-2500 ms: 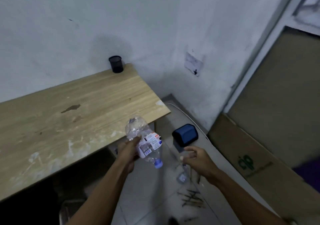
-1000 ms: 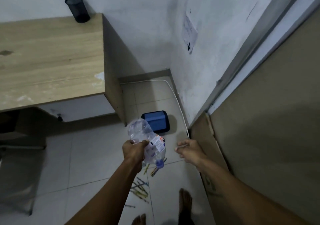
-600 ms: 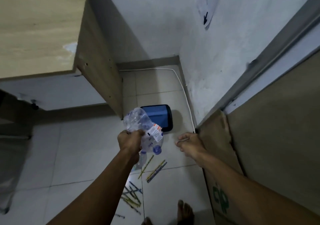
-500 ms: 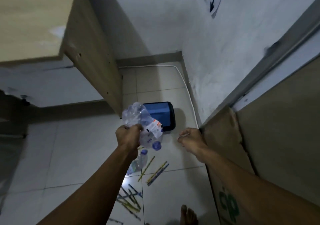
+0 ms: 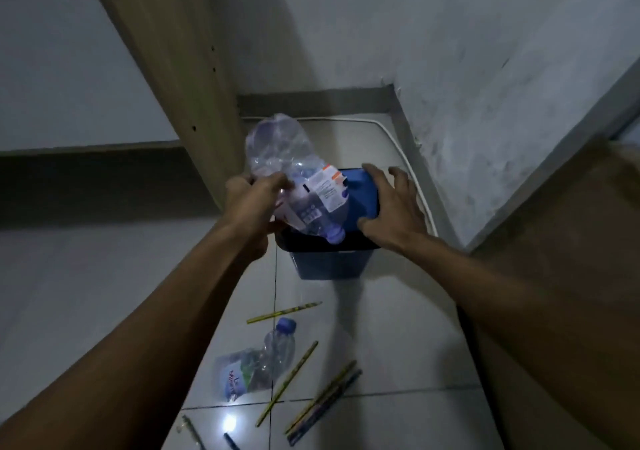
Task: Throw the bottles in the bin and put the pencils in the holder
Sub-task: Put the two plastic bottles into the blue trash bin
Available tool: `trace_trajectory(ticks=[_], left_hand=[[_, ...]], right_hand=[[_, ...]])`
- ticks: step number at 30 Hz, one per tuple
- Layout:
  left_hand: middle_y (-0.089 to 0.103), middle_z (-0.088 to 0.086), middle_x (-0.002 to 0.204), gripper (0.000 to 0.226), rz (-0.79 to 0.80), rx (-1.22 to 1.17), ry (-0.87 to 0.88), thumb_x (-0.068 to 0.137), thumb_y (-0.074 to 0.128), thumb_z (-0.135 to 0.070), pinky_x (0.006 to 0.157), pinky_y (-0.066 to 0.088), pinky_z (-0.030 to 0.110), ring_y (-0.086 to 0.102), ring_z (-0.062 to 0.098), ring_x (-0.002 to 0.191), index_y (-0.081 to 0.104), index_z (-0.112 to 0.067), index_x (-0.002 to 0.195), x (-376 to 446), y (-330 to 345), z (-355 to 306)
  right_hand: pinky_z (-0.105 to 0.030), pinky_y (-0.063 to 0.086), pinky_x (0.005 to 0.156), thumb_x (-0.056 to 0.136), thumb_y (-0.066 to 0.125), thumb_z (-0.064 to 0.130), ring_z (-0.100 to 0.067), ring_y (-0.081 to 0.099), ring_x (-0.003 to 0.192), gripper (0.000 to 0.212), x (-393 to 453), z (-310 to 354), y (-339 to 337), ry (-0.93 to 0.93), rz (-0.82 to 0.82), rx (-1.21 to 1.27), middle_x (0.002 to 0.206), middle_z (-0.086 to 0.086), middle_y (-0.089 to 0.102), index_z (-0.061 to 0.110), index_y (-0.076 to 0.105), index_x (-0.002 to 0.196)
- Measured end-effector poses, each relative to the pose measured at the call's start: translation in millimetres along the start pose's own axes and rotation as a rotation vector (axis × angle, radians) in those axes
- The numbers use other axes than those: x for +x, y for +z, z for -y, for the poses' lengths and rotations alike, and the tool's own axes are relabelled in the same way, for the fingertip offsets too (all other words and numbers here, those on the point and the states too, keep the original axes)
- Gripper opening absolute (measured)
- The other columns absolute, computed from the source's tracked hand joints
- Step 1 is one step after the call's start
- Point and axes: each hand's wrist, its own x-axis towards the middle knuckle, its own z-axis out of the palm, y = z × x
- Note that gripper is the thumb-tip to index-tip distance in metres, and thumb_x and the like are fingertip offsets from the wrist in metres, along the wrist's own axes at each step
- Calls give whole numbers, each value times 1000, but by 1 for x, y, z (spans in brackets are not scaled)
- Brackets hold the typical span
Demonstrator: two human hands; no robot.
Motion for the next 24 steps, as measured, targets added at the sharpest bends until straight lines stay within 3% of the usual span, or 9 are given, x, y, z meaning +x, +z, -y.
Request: trace_trajectory(ticks=[3,6,8,12,14,16,20,22,24], left_hand=[[67,14,108,17,33,-45,52,82,64,-6,70,61,43,70,30,93,59,-9,99,12,0,19],[68,15,105,25,54,-132,99,84,63,-4,58,60,37,72,27,85,58,-4,108,16,2,30],[68,13,102,20,61,-155,154,84,63,-2,54,59,32,72,24,79,60,-5,104,18,5,34],[70,12,104,31,82,-144,226,81,68,0,65,61,37,72,27,86,61,-4,110,22,9,50],[70,11,107,34,136,-32,268,80,70,0,72,61,38,72,26,92,61,-5,112,24,10,63],[71,7,104,30,161,89,359,79,71,0,70,61,29,72,21,93,63,-8,107,27,12,75],[70,-8,91,31,127,307,534,73,77,-1,70,59,20,70,6,87,64,-21,92,35,16,87],[64,-16,89,35,120,476,629,70,79,-2,68,53,9,65,-5,82,63,-23,93,37,16,94],[62,-17,91,38,57,633,747,69,79,-2,63,45,-1,61,-5,77,63,-21,98,39,15,101]], right_hand=[[-47,47,101,66,69,20,-35,37,134,93,7,-14,21,-74,-85,86,148,-10,29,35,28,148],[-42,51,95,71,71,14,-34,52,121,87,10,-22,33,-143,-185,132,142,-10,37,34,31,145],[-38,52,88,74,72,12,-35,58,113,81,11,-24,37,-164,-266,87,138,-10,42,35,34,142],[-38,53,77,78,67,7,-37,62,99,70,11,-22,40,-153,-376,15,128,-9,46,38,37,133],[-35,48,70,79,67,8,-38,63,94,67,13,-21,42,-152,-404,-18,123,-10,46,37,37,131],[-35,45,69,80,67,11,-37,62,92,65,15,-22,43,-162,-425,-51,120,-11,47,37,37,131],[-40,53,72,81,68,12,-36,62,92,63,20,-28,40,-215,-415,-76,118,-11,47,37,37,131],[-38,53,72,81,68,11,-35,62,91,64,22,-32,36,-250,-382,-57,117,-11,46,37,37,130],[-39,54,73,83,67,14,-35,61,91,62,22,-36,34,-280,-346,-52,117,-11,45,37,36,132]])
